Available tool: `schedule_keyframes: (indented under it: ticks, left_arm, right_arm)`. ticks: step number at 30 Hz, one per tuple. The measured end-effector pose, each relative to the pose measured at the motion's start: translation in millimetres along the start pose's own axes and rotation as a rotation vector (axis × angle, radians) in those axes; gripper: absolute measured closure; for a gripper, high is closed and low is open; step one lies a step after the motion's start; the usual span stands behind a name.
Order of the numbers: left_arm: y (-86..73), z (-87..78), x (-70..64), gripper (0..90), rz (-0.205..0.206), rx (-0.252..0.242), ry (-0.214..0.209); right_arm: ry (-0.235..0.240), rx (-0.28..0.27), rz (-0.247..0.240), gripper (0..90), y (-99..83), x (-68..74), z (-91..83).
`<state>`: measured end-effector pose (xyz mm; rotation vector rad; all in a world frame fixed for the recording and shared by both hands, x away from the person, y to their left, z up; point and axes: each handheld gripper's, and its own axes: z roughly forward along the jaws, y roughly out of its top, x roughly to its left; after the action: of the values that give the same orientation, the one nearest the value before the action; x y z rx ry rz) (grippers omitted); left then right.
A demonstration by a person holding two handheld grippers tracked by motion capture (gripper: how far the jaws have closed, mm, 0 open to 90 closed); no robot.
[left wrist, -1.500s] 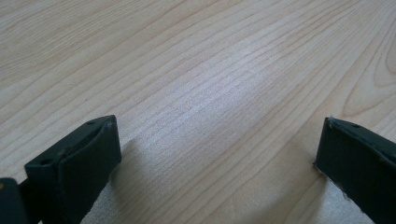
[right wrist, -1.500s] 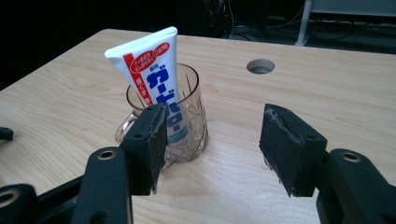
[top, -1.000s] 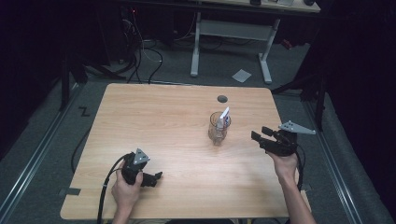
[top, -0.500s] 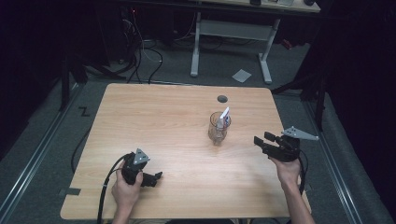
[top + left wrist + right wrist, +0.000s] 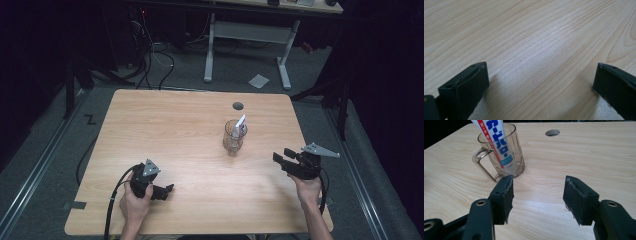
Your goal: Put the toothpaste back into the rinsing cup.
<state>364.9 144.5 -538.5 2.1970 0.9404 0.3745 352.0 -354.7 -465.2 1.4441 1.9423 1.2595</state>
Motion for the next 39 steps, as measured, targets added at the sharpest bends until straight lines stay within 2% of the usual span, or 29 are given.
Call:
schedule_keyframes:
  ticks: [9, 15, 22, 31, 39]
  left_arm:
    - [0.0, 0.0, 0.2, 0.5, -0.002, 0.001, 0.002]
    - [0.1, -0.1, 0.3, 0.5, -0.003, 0.003, 0.002]
    - [0.0, 0.0, 0.3, 0.5, -0.004, 0.001, 0.003]
    - [0.0, 0.0, 0.4, 0.4, -0.004, 0.001, 0.003]
    - [0.0, 0.0, 0.3, 0.4, -0.005, 0.001, 0.003]
  right_arm:
    - [-0.018, 0.006, 0.024, 40.7, -14.1, -3.2, 0.8]
    - [-0.033, 0.035, 0.011, 40.7, -21.4, -2.7, 4.1]
    - [-0.058, 0.067, -0.026, 40.7, -23.1, 0.1, 11.3]
    - [-0.074, 0.104, -0.026, 41.0, -33.0, 0.3, 23.2]
    - [-0.092, 0.140, -0.054, 40.9, -37.9, 3.6, 31.0]
